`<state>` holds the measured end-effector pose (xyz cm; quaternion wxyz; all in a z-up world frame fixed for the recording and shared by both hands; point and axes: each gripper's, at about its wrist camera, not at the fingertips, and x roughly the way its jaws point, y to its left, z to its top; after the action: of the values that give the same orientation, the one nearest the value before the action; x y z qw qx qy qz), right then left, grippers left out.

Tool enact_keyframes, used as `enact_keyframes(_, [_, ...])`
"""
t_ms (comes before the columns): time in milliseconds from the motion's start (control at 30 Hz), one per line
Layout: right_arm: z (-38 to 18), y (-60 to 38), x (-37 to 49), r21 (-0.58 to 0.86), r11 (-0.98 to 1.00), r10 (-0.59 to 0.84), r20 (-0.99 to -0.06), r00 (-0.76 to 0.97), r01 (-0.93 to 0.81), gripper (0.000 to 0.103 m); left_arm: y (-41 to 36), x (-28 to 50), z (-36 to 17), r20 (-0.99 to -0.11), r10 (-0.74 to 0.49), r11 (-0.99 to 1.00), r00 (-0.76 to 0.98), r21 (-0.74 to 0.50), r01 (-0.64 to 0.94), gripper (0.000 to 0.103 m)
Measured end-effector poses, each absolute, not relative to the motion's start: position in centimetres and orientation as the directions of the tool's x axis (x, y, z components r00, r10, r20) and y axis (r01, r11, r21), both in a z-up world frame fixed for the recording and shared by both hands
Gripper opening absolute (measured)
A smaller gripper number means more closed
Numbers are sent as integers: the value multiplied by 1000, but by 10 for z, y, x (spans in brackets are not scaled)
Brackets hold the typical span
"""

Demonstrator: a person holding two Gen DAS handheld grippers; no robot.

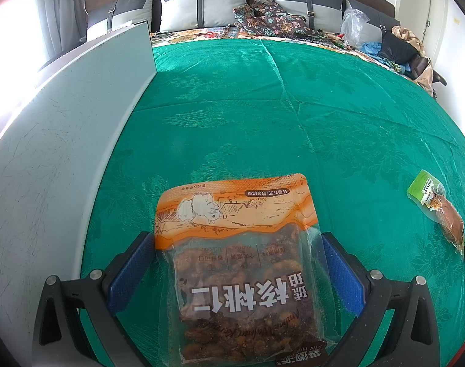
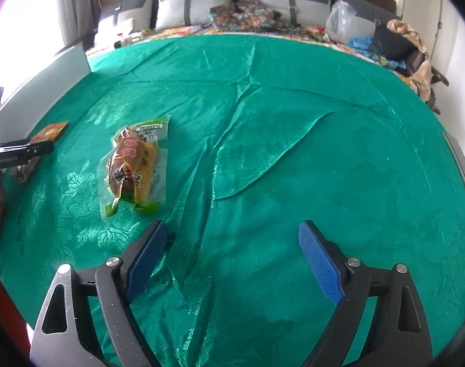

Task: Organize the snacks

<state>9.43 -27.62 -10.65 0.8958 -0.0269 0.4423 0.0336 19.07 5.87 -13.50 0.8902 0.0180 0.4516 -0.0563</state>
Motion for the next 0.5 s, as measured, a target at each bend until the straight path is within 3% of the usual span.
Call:
enact_keyframes(267, [-101, -278, 117, -17, 985, 77, -849, 523, -174, 95, 59, 191, -135, -806, -84, 993, 586, -19, 117, 103])
enact_keyframes(500, [-107, -288, 114, -14, 963, 149, -809, 569, -271, 96, 59, 191, -135, -806, -84, 993, 585, -19, 117, 103])
